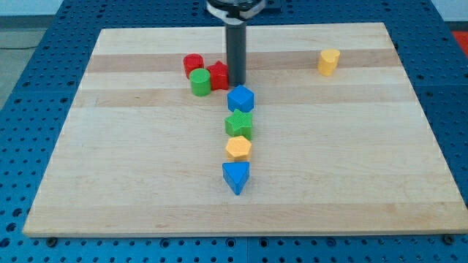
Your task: Point your arm at the left of the green circle
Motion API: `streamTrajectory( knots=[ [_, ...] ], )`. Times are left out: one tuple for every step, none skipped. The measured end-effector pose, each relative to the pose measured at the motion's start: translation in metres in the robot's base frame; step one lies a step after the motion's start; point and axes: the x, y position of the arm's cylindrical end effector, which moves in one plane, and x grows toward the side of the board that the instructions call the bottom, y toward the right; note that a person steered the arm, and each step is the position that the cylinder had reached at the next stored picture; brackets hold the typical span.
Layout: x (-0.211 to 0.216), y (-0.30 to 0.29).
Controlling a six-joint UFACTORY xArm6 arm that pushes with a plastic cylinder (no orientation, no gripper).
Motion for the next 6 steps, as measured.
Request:
streamTrajectory(
  knots=[
    [-0.01,-0.018],
    [-0.012,-0.021],
    [0.0,-0.01],
    [0.034,-0.01],
    [0.054,-0.059],
    [0.064,-0.109]
  ],
)
